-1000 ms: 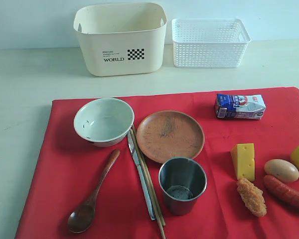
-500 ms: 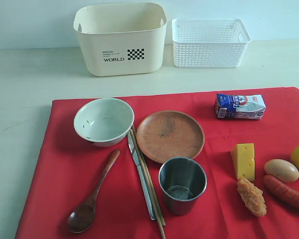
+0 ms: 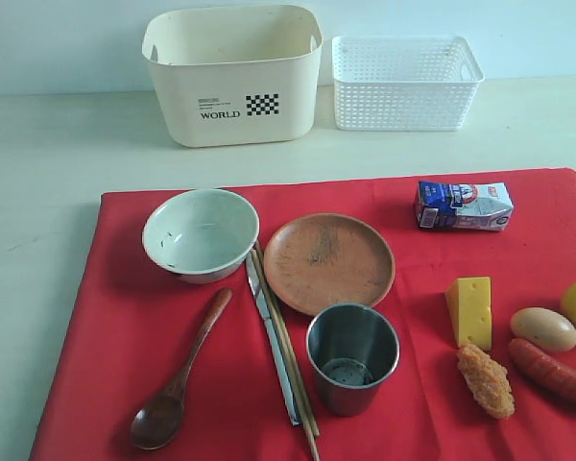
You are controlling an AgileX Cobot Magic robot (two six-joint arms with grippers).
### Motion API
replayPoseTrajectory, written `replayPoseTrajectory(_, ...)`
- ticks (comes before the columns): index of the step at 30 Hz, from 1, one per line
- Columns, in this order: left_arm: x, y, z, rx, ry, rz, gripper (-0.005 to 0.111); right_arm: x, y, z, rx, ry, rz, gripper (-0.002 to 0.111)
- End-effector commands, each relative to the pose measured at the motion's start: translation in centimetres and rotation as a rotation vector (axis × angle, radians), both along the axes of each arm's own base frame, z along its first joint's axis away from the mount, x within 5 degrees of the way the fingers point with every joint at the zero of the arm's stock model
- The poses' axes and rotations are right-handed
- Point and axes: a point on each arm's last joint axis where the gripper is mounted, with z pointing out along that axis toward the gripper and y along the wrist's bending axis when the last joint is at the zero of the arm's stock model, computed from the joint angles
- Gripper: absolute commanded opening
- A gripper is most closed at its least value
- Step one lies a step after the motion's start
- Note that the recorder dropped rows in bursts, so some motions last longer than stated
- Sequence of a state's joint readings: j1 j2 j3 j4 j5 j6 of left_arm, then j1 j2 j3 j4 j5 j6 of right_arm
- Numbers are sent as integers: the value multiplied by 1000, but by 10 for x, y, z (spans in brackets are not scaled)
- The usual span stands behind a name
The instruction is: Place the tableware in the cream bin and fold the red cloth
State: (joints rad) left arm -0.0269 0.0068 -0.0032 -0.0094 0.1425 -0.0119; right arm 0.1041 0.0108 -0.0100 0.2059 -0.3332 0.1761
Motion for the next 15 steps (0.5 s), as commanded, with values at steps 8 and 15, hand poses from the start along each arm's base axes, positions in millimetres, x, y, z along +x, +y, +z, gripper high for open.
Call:
replayPoseTrajectory(8, 0, 0, -1, -15, -5, 1, 1, 75, 19, -7, -161, 554, 108, 0)
replayPoseTrajectory(15, 0, 0, -1, -15, -5, 1, 1, 166, 38, -42, -280, 931, 246, 14)
